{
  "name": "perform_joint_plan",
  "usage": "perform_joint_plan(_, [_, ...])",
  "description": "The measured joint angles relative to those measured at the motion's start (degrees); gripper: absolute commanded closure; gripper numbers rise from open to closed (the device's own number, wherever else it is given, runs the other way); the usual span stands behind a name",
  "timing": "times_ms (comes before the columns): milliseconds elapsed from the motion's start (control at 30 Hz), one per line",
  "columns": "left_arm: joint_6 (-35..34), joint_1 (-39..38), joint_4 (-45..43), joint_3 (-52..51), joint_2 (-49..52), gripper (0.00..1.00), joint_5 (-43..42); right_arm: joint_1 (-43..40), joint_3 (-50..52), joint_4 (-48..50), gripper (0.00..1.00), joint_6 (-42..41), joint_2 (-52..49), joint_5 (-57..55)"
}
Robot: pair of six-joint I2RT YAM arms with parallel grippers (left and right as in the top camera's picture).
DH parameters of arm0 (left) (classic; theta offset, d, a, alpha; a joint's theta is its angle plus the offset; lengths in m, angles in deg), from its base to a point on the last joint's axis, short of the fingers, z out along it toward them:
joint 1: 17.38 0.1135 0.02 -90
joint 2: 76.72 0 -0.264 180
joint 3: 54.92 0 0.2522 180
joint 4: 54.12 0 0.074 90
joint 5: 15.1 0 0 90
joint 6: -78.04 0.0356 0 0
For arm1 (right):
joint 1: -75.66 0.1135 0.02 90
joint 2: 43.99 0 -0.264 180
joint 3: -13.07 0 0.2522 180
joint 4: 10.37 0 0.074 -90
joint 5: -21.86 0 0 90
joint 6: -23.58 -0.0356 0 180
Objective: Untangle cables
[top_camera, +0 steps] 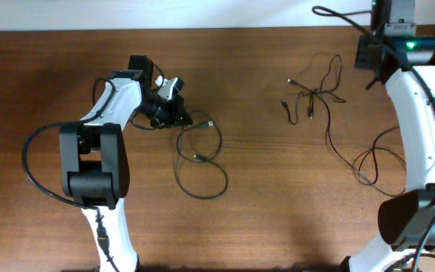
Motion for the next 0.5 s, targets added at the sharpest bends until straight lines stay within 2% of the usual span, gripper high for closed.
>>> perform_joint_plan(67, [0.0, -0.1, 0.0, 0.0, 0.0, 0.92, 0.2, -1.1, 0.0, -2.9, 0.11, 0.0, -0.9, 10.7])
perform_joint_plan(167, [0.0, -0.3, -0.2, 0.0, 0.0, 0.86, 0.2, -0.5, 0.0, -7.4, 0.1, -0.2, -1.8, 25.4])
perform_joint_plan(200, [0.0, -0.3, -0.2, 0.0, 0.0, 0.78, 0.2, 0.0, 0.0, -9.7, 0.09, -0.3, -2.1, 30.7])
perform_joint_plan(267, [-0.6, -0.3, -0.2, 0.0, 0.0, 0.55, 0.3, 2.1, 0.8, -12.8, 0.09, -0.5, -2.3, 37.3])
perform_joint_plan(333, [-0.6, -0.3, -0.2, 0.0, 0.0, 0.41, 0.4, 4.2, 2.7, -13.5, 0.09, -0.6, -2.4, 39.3])
perform_joint_plan(433, [-0.8, -0.3, -0.2, 0.0, 0.0, 0.39, 0.5, 10.1, 8.3, -13.5, 0.07, -0.7, -2.8, 41.4])
perform_joint_plan(500, [-0.8, -0.3, -0.2, 0.0, 0.0, 0.33, 0.5, 13.8, 11.5, -12.8, 0.07, -0.7, -3.0, 41.7])
